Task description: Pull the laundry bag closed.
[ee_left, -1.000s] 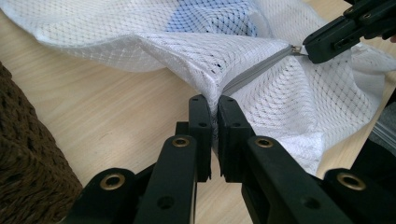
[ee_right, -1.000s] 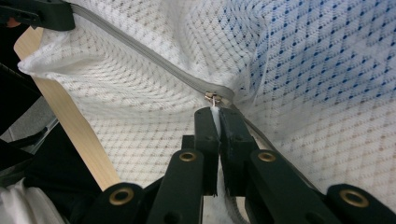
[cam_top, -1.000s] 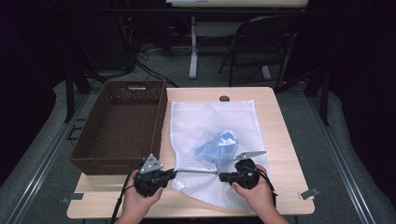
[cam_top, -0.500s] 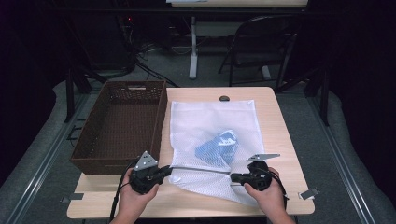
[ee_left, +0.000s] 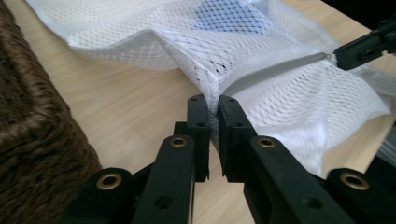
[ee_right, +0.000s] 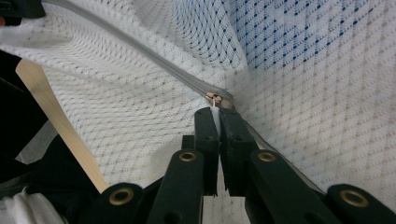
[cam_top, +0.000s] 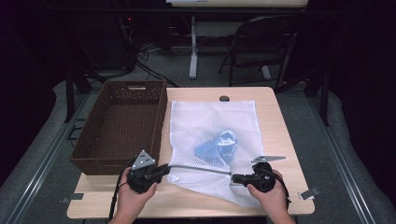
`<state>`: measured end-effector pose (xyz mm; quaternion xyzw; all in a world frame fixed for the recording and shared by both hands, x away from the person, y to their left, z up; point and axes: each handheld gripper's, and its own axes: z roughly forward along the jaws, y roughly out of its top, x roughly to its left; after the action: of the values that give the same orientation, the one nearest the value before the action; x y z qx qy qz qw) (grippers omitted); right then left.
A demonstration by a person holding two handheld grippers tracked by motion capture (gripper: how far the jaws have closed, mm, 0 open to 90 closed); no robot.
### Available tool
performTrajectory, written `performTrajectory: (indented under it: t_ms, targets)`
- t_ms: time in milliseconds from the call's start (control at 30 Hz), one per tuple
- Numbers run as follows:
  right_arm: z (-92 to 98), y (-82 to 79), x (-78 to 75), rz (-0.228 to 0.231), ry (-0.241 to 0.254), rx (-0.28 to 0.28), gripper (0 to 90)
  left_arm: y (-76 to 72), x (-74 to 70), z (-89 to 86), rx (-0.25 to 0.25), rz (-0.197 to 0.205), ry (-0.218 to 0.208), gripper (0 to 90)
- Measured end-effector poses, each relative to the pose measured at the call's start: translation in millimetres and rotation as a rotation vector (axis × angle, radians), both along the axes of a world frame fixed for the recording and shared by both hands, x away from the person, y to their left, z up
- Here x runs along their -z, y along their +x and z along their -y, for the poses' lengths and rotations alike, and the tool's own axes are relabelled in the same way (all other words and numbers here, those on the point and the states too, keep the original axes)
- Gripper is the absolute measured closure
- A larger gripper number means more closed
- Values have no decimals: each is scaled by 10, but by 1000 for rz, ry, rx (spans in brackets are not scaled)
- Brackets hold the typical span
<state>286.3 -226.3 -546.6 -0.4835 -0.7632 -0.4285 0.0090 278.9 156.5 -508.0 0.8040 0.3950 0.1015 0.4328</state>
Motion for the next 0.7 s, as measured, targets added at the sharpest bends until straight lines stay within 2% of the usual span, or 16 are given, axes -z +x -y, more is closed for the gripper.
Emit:
performTrajectory:
  t_ms: [67, 133, 267, 367, 700]
  targets:
    - [-31, 3, -4, 2, -11, -5, 871, -1, 4, 10, 10, -5, 8, 815]
    - [-69, 8, 1, -1, 0, -10, 871, -4, 12, 22, 19, -9, 11, 799]
    - [-162, 5, 8, 19, 5, -30, 871, -1, 30, 39, 16, -12, 20, 796]
    - [-208, 13, 6, 12, -2, -47, 871, 5, 48, 44, 22, -14, 36, 804]
    - [-226, 133, -88, -74, -50, -67, 870, -8, 35, 24, 11, -12, 55, 824]
